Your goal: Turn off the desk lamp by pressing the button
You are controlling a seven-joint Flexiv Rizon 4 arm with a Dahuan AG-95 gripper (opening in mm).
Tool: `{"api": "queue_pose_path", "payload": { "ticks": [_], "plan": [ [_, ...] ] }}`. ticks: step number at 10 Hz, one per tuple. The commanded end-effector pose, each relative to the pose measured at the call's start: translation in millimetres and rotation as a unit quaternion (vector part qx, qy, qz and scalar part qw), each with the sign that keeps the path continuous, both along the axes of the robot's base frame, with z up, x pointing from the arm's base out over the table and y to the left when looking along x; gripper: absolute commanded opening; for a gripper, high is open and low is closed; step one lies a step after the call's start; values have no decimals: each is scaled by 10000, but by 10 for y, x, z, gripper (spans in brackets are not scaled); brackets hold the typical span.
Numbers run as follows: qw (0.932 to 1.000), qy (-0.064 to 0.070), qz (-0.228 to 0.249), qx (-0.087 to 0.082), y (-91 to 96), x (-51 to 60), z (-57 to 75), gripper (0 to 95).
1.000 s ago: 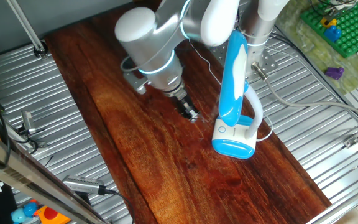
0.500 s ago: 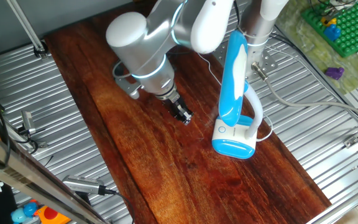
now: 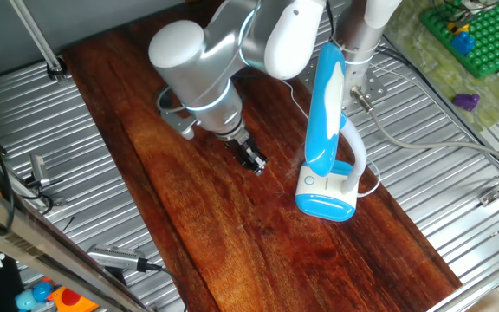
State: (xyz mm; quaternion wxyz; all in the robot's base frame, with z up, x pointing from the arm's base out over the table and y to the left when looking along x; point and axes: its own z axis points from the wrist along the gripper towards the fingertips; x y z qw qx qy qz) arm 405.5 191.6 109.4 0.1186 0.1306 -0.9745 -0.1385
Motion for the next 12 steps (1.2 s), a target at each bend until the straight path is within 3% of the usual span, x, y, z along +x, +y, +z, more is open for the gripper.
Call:
{"api": "queue_pose_path", "payload": {
  "ticks": [1,5,9,12],
  "plan": [
    [10000,20,55,-1,-1,-4,5,0],
    [10000,51,37,-42,4,-1,4,0],
    [9991,98,-189,-372,4,-1,4,0],
    [9981,134,-362,-480,4,-1,4,0]
  ]
}}
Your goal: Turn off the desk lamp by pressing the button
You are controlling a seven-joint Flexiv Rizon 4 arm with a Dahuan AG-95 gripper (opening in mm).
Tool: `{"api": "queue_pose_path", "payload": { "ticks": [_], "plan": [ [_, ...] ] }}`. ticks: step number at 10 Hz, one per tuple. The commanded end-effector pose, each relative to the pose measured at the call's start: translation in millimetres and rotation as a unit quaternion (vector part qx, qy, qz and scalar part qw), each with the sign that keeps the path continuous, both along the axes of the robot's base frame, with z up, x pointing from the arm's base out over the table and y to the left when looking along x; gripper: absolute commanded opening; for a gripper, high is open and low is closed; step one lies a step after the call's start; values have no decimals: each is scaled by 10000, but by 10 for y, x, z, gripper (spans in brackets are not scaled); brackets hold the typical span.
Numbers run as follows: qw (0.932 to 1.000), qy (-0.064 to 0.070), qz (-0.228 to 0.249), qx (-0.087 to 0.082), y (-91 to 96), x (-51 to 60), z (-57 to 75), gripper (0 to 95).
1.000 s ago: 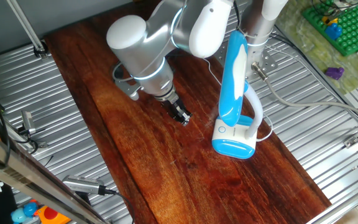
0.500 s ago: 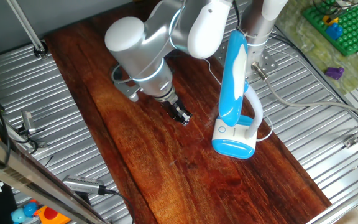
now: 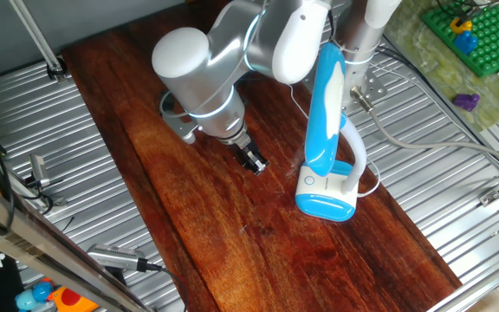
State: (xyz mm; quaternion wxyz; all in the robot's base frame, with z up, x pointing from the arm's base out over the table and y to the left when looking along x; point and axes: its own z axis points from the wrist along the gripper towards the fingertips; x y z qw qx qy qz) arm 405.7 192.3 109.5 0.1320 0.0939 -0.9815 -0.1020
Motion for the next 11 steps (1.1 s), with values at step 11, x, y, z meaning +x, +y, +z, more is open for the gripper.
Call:
{"api": "queue_pose_path", "payload": {
  "ticks": [11],
  "plan": [
    [9987,-22,457,-236,-473,456,-48,0]
  ]
}}
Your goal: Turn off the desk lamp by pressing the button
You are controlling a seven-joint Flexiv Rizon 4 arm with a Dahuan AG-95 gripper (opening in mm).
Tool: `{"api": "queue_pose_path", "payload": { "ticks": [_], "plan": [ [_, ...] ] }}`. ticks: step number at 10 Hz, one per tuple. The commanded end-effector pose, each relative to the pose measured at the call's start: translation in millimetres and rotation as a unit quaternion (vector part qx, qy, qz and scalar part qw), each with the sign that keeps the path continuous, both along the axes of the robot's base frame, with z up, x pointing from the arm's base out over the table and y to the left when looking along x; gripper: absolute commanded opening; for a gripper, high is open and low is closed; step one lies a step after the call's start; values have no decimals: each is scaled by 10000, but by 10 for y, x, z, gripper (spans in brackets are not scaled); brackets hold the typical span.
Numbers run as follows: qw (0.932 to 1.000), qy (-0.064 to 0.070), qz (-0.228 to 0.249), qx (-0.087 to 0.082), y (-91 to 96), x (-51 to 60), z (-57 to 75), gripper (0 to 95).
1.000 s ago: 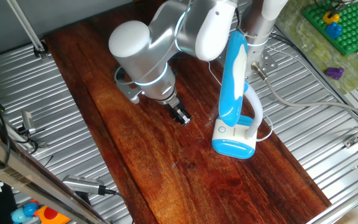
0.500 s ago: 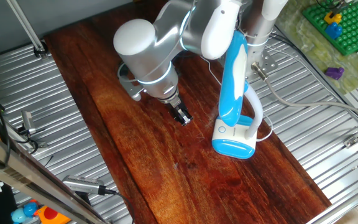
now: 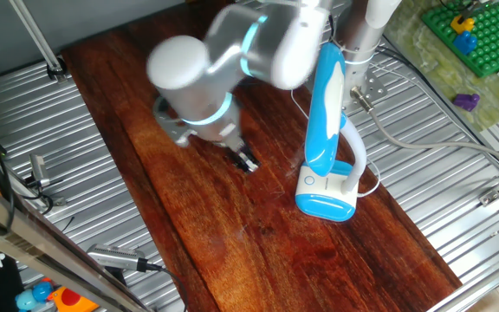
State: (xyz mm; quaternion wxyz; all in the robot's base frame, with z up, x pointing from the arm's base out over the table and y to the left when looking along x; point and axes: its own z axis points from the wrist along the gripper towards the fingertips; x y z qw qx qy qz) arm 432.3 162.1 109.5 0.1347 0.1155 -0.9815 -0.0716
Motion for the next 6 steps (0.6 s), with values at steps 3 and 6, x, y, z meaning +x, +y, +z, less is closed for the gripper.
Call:
{"api": "queue_pose_path", "payload": {
  "ticks": [3,6],
  "plan": [
    [9992,-48,391,-38,-403,325,-84,0],
    [9987,-54,509,-34,-510,391,-58,0]
  ]
}}
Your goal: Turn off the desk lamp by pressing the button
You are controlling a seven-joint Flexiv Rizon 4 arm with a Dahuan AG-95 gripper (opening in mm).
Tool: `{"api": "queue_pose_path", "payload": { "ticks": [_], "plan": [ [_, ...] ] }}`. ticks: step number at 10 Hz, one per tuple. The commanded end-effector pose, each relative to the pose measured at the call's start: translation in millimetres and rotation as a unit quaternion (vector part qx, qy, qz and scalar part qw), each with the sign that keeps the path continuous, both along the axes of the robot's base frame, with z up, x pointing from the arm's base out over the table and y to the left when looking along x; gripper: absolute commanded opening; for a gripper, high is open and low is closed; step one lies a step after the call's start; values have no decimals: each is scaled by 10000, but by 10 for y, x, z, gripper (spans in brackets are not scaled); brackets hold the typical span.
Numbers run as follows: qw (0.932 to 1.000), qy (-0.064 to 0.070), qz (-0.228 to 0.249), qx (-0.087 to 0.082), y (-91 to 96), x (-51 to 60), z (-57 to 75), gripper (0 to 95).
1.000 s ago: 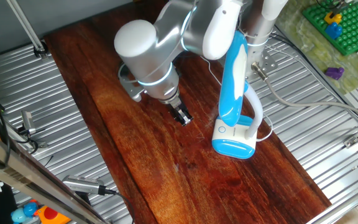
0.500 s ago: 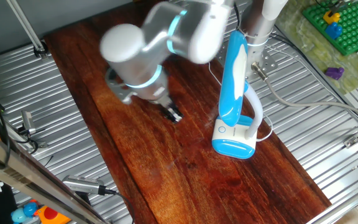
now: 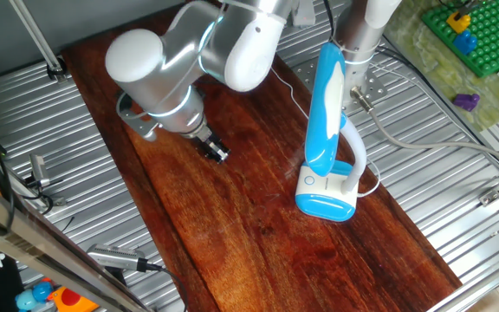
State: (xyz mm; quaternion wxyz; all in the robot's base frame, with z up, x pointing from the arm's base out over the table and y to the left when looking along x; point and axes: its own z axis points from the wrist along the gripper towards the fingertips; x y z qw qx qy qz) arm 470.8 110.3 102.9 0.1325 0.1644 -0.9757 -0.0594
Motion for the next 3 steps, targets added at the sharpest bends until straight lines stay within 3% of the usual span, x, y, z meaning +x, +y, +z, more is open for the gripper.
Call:
{"api": "queue_pose_path", "payload": {
  "ticks": [1,3],
  "plan": [
    [10000,10,37,24,0,1,16,0],
    [10000,28,55,32,-6,-5,21,0]
  ]
}}
